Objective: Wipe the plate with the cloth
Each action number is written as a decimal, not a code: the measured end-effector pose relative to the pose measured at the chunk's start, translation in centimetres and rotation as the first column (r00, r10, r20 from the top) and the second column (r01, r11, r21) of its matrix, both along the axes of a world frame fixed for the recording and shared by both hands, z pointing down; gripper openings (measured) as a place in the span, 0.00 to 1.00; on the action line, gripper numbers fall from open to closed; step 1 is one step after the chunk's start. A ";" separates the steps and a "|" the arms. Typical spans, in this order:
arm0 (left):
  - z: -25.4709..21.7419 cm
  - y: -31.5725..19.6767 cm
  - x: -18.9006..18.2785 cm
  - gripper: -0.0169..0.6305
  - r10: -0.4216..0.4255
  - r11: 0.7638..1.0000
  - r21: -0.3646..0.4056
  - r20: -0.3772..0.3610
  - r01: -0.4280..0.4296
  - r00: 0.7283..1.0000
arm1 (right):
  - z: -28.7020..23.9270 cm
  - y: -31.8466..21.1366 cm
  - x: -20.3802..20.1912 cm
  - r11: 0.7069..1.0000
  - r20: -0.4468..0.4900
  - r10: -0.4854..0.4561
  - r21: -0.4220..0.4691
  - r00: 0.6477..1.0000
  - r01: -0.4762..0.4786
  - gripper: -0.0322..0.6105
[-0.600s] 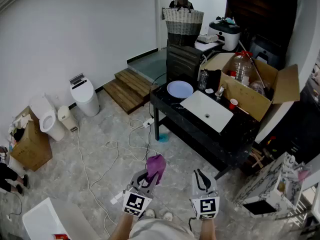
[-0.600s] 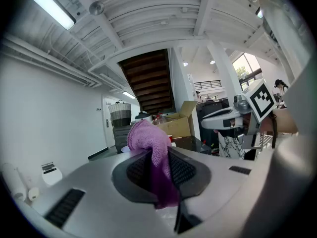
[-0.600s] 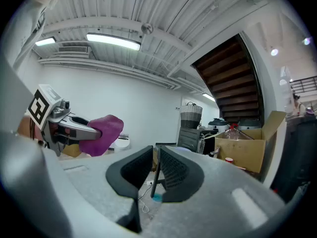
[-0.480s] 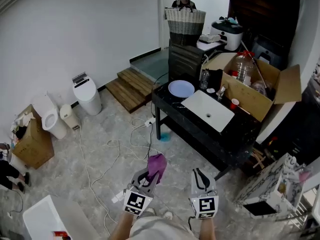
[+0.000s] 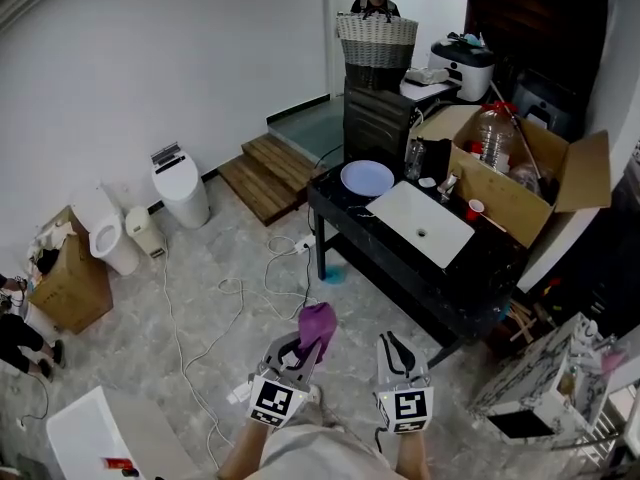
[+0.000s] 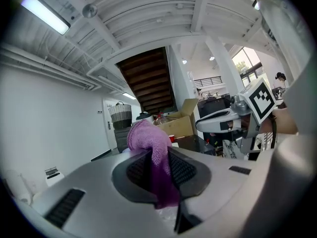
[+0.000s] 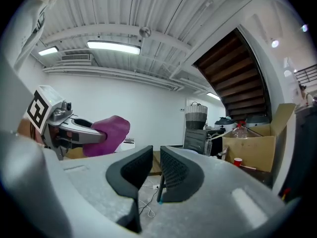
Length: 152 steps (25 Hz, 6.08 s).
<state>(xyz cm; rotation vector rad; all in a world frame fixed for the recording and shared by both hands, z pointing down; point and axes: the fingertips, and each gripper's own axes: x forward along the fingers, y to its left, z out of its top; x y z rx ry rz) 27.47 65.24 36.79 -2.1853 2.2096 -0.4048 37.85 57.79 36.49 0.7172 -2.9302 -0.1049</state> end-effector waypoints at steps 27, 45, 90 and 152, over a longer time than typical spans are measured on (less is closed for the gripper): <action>1.3 -13.0 -15.2 0.12 0.076 0.997 0.016 -0.041 -0.075 0.996 | 1.0 -11.7 -15.2 0.999 -0.047 0.053 -0.001 0.997 -0.054 0.11; 1.3 -19.1 -23.7 0.12 0.094 0.995 0.046 -0.051 -0.092 0.994 | 1.8 -17.0 -23.7 0.997 -0.060 0.074 -0.001 0.995 -0.074 0.11; 2.2 -49.7 -29.4 0.12 -0.028 0.999 -0.026 -0.047 0.027 0.998 | 2.8 -48.9 -31.4 0.995 -0.044 -0.055 -0.081 0.997 0.051 0.11; 15.4 -72.9 -37.4 0.12 0.569 0.758 -0.274 -0.167 -0.592 0.805 | 17.2 -66.1 -37.5 0.785 -0.298 0.447 -0.320 0.843 -0.530 0.11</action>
